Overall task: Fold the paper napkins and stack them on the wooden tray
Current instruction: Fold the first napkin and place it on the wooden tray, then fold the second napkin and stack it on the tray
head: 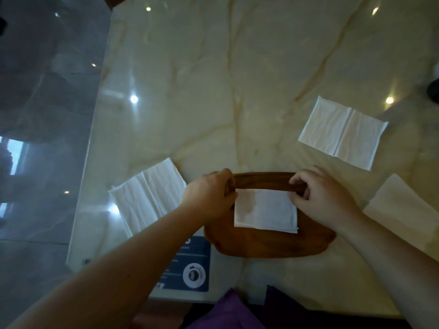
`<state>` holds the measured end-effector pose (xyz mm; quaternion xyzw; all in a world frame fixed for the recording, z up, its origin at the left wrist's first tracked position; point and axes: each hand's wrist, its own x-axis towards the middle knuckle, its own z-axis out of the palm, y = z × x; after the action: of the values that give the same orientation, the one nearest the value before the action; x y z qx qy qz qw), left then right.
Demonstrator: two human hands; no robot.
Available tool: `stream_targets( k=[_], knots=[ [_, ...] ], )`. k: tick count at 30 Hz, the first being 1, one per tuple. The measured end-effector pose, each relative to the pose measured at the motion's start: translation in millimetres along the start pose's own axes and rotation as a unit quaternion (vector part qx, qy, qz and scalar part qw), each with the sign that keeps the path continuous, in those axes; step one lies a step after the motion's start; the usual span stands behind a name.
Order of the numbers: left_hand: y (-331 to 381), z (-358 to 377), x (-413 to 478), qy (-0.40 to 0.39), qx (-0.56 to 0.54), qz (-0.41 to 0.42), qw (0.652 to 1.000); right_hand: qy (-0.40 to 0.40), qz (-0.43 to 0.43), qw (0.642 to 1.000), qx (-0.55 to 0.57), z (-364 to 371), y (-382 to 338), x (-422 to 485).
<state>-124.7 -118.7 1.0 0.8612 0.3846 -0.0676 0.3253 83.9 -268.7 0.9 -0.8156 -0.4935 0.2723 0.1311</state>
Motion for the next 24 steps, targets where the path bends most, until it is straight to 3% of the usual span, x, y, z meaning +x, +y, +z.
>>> stream_targets(
  k=[6, 12, 18, 24],
  knots=[
    [-34, -39, -10, 0.045, 0.028, -0.014, 0.998, 0.012, -0.032, 0.999, -0.001, 0, -38, 19],
    [-94, -70, -39, 0.111, 0.032, -0.087, 0.989, -0.004, -0.071, 0.996, -0.054, 16, -95, 41],
    [-153, -80, -65, 0.158, 0.068, -0.133, 0.976, -0.061, -0.125, 0.986, -0.091, 57, -161, 57],
    [-188, -73, -72, 0.155, 0.11, -0.159, 0.969, -0.115, -0.094, 0.973, -0.175, 88, -185, 73]
  ],
)
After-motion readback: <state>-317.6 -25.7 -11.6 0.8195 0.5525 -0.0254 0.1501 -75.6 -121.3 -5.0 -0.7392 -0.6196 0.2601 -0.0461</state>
